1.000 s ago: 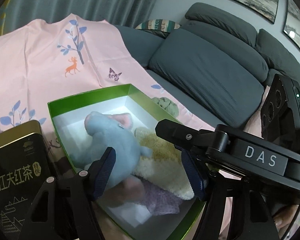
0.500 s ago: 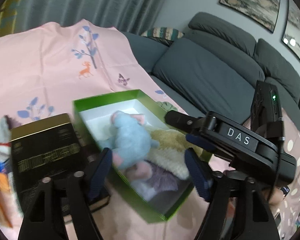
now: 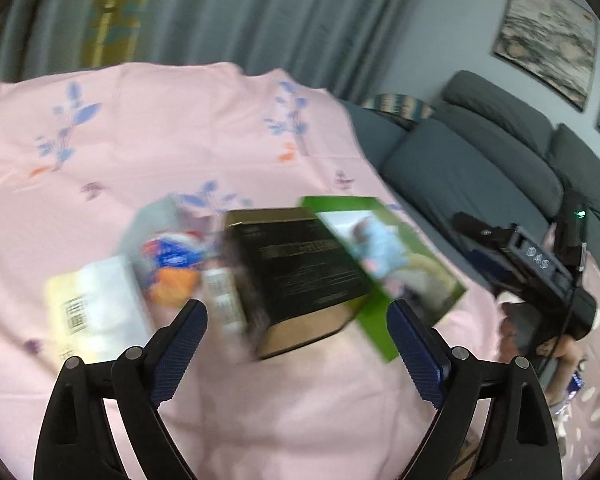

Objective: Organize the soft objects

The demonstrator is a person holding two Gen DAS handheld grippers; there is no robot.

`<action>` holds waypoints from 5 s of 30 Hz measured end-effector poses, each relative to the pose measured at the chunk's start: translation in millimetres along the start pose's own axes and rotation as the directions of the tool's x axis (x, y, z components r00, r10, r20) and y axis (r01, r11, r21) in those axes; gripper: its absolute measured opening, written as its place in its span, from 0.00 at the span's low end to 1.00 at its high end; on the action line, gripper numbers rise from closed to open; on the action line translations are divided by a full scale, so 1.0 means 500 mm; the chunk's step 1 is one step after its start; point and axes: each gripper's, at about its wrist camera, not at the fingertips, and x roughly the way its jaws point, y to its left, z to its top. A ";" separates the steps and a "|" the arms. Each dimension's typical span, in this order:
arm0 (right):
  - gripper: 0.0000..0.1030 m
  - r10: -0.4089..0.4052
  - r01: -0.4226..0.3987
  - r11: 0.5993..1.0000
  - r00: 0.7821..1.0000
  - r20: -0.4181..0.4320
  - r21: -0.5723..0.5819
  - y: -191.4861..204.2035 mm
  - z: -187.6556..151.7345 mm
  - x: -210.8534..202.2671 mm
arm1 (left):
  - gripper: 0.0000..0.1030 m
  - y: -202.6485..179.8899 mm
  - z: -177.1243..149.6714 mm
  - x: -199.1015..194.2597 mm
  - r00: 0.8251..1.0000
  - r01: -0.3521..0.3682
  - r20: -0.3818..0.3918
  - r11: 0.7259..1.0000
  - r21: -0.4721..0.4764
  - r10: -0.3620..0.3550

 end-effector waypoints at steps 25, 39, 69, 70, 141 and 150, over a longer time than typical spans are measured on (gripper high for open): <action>0.99 -0.162 0.141 0.974 0.980 -0.112 -0.178 0.160 -0.178 -0.057 | 0.89 0.210 -0.112 0.019 0.987 -0.162 -0.029 0.963 -0.216 0.159; 0.99 -0.184 0.155 0.958 0.978 -0.102 -0.242 0.237 -0.173 -0.113 | 0.89 0.280 -0.112 -0.006 0.987 -0.152 -0.006 0.937 -0.315 0.159; 0.80 0.030 -0.042 0.998 0.966 -0.256 -0.041 0.252 -0.206 -0.004 | 0.89 0.291 -0.140 -0.115 0.983 -0.180 -0.007 0.945 -0.275 0.185; 0.79 0.044 -0.056 0.998 0.964 -0.261 -0.039 0.255 -0.199 0.001 | 0.89 0.295 -0.141 -0.118 0.982 -0.185 -0.008 0.943 -0.278 0.190; 0.29 -0.313 -0.095 0.816 0.756 -0.575 -0.570 0.486 -0.212 0.435 | 0.89 0.366 -0.149 -0.099 0.984 -0.166 -0.127 0.900 -0.402 0.125; 0.49 -0.197 -0.199 0.870 0.698 -0.689 -0.451 0.483 -0.226 0.454 | 0.89 0.361 -0.151 -0.092 0.980 -0.183 -0.141 0.902 -0.390 0.138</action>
